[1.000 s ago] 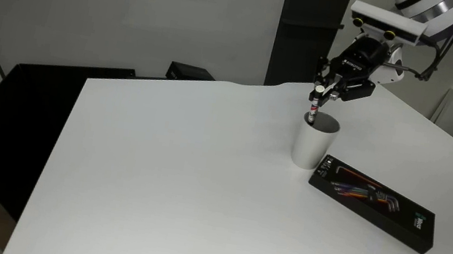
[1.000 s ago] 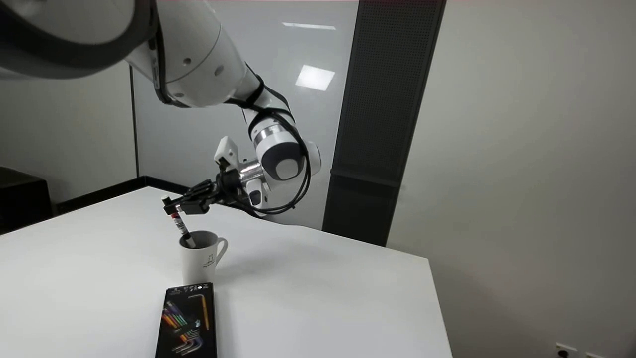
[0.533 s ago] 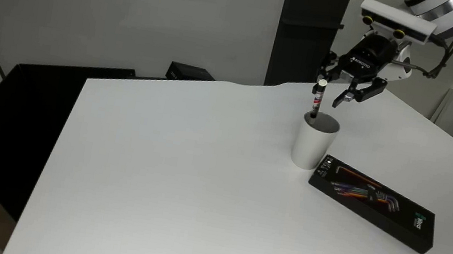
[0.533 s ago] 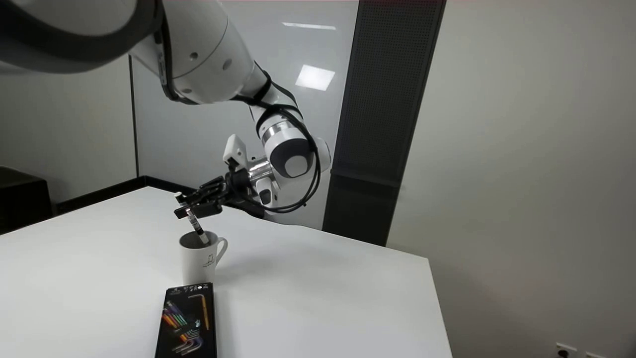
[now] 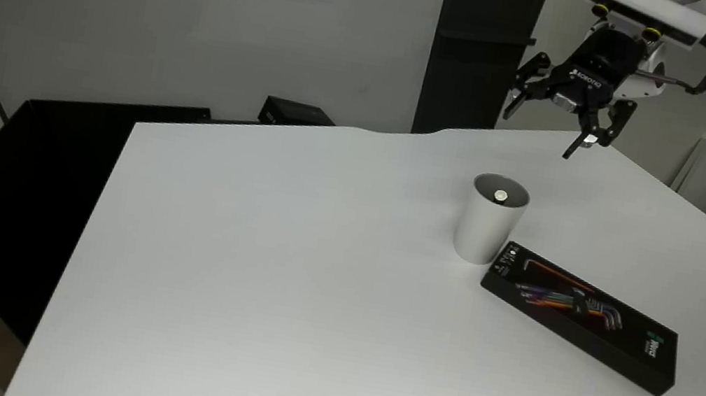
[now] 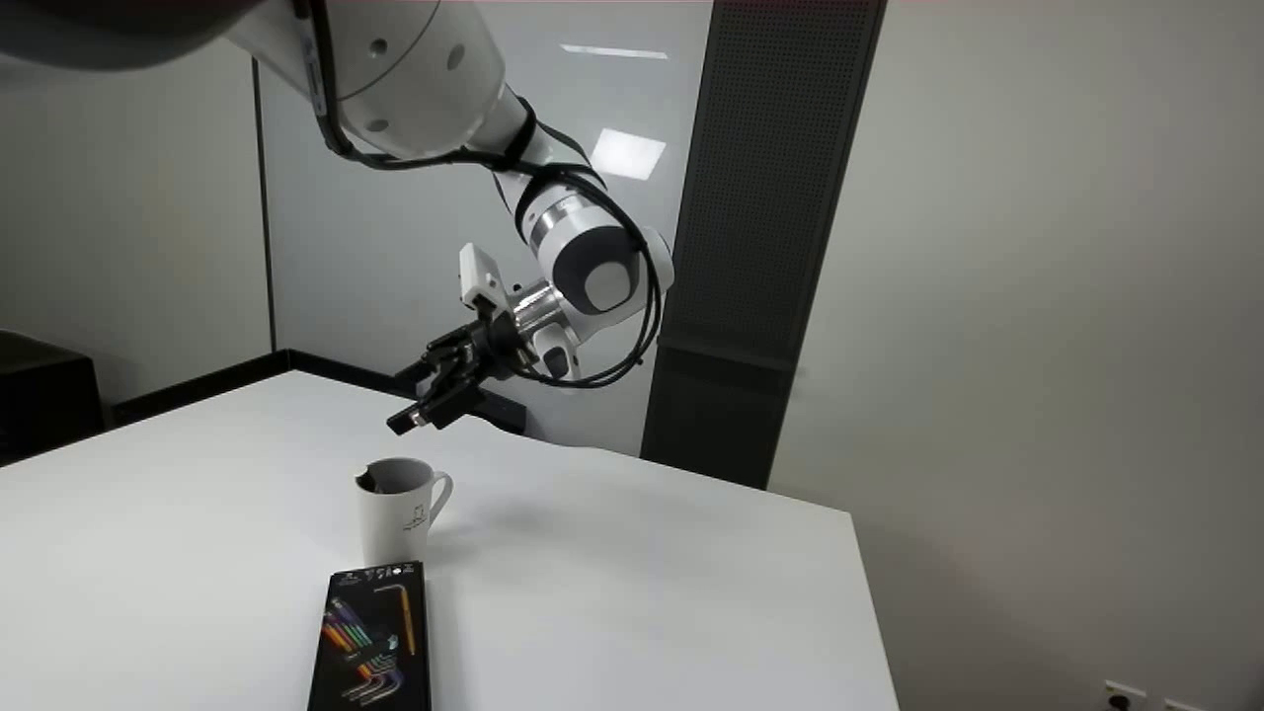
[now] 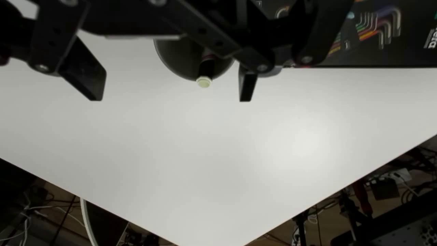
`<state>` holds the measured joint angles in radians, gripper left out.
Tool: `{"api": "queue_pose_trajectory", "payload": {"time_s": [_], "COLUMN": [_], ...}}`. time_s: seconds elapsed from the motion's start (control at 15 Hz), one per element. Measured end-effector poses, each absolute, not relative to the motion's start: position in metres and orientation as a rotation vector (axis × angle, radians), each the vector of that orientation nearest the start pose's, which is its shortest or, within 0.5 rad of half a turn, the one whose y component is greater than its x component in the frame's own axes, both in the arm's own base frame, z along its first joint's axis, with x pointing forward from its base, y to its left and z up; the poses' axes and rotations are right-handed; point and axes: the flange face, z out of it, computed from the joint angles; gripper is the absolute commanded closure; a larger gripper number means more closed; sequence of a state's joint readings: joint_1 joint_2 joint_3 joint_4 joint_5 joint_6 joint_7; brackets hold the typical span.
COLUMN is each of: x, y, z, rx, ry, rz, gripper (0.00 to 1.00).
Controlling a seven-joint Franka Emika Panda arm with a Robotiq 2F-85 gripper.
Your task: Put the marker in the mug
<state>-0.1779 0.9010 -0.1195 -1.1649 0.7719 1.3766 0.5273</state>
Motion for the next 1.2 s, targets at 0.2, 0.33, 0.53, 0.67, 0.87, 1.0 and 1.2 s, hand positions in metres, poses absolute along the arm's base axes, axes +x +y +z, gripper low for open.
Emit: {"api": "queue_pose_trajectory", "payload": {"time_s": [0.2, 0.33, 0.53, 0.67, 0.87, 1.0, 1.2], "x": [0.687, 0.684, 0.683, 0.686, 0.687, 0.688, 0.682], "y": [-0.124, -0.145, -0.177, -0.192, -0.21, -0.22, -0.224], "z": [0.258, 0.274, 0.302, 0.32, 0.344, 0.358, 0.368], "rx": [-2.308, -2.428, -2.604, -2.704, -2.834, -2.894, -2.91], "ry": [1.003, 0.966, 0.896, 0.836, 0.725, 0.658, 0.629], "rz": [0.834, 0.763, 0.617, 0.489, 0.286, 0.12, 0.03], "gripper": [0.0, 0.0, 0.0, 0.0, 0.0, 0.0, 0.0]}}
